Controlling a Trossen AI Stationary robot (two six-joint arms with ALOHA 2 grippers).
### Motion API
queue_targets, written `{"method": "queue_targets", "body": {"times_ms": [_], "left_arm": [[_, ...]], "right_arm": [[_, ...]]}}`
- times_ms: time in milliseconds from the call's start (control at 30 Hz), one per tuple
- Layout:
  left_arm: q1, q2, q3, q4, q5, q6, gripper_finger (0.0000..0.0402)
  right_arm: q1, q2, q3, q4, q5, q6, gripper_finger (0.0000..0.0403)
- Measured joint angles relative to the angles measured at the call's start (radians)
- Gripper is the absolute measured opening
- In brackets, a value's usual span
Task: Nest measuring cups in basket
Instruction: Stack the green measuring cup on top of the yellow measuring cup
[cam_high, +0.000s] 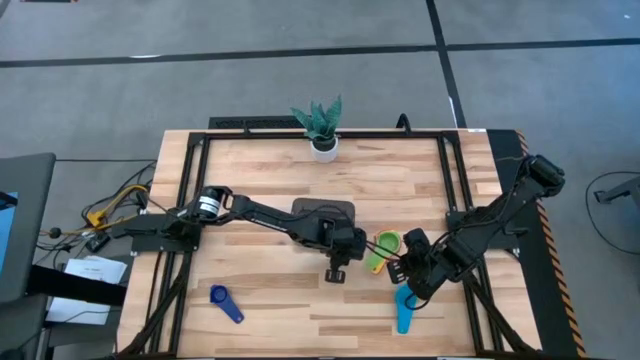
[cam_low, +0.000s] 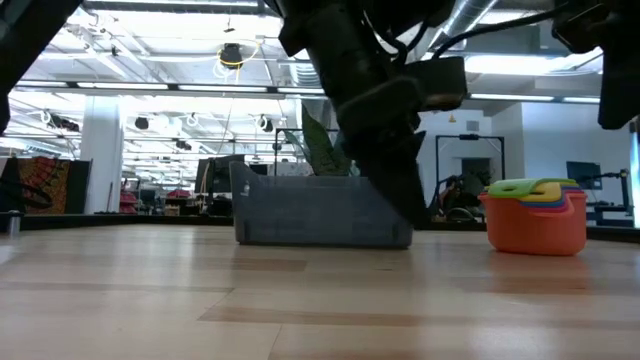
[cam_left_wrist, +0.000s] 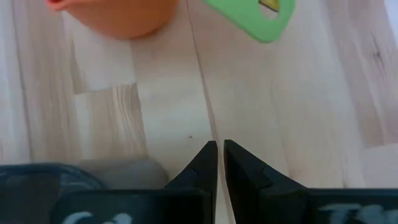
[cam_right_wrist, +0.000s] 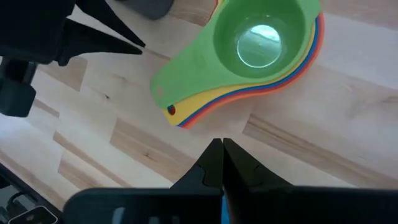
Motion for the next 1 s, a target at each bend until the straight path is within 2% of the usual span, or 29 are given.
{"method": "queue_targets", "body": {"times_ms": [367, 600, 1000], "left_arm": [[0.005, 0.0, 0.0, 0.164, 0.054, 0.052, 0.0016], [0.007, 0.0, 0.0, 0.206, 0.06, 0.073, 0.0016], [0.003, 0.0, -0.001, 0.246, 0.112, 0.093, 0.0016]], "right_arm": [[-0.006, 0.0, 0.0, 0.016, -0.009, -0.015, 0.0018], [-0.005, 0.003, 0.0, 0.047, -0.065, -0.023, 0.0014], [-0.057, 0.123, 0.0, 0.079, -0.141, -0.058, 0.0015]]}}
